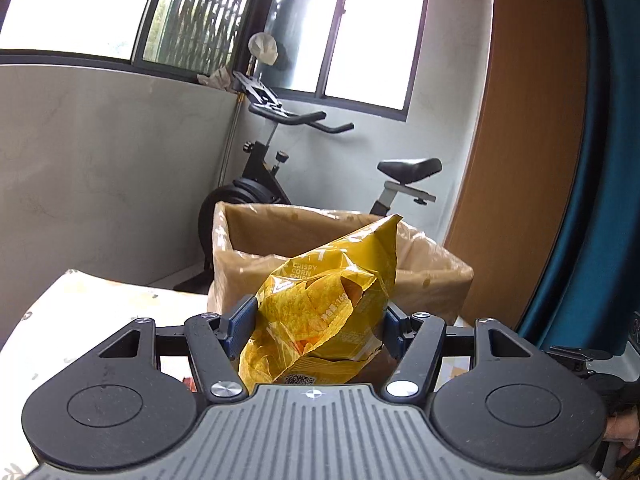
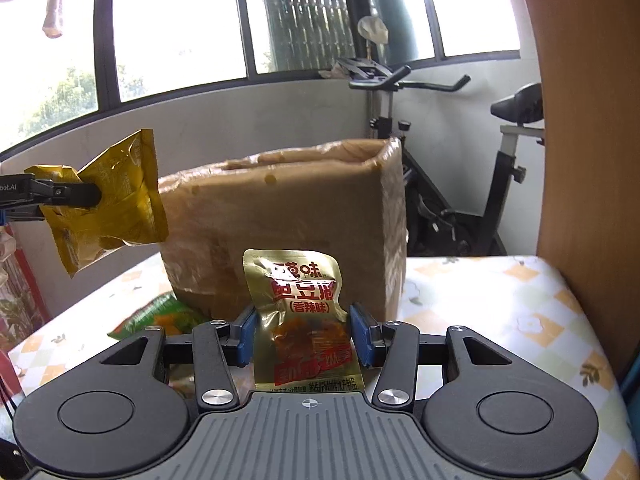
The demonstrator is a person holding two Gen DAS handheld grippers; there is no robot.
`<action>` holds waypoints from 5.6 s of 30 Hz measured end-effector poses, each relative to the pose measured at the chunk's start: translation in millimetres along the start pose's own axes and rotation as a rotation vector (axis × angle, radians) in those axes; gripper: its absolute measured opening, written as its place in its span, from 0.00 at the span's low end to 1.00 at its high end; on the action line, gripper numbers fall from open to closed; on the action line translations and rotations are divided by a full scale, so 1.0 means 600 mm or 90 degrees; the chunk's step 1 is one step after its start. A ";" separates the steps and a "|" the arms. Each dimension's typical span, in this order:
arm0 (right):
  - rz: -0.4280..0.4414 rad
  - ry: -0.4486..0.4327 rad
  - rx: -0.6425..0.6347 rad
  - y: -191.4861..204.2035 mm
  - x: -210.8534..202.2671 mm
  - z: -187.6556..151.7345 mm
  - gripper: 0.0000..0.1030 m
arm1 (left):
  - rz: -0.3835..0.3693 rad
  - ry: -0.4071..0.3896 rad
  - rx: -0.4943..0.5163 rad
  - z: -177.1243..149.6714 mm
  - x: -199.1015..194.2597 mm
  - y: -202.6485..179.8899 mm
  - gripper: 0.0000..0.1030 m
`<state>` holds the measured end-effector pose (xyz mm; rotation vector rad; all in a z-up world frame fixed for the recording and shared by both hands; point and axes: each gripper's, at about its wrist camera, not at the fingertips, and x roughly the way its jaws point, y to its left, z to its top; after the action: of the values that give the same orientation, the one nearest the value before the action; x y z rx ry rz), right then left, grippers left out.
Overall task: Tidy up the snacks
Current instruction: 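Carry both snacks over the open box and open both tools to drop them, then lower the left tool to the green rice-cracker bag while the right tool approaches the red packet, then close the left tool on the green rice-cracker bag while the right tool grasps the red packet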
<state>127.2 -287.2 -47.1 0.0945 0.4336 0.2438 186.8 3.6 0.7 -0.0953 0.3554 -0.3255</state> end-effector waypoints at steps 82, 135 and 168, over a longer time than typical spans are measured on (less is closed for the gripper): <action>-0.058 0.149 0.067 -0.024 0.056 -0.129 0.58 | 0.156 0.092 -0.049 -0.136 -0.021 0.062 0.84; -0.016 0.147 0.044 0.033 0.051 -0.150 0.32 | 0.144 0.126 -0.080 -0.186 -0.015 0.059 0.84; -0.014 0.166 0.042 0.037 0.053 -0.162 0.32 | 0.030 0.292 -0.174 -0.203 0.037 0.025 0.91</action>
<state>109.0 -253.7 -144.4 0.1236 0.7015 0.2210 167.3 6.3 -122.6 -0.2817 0.8549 -0.2486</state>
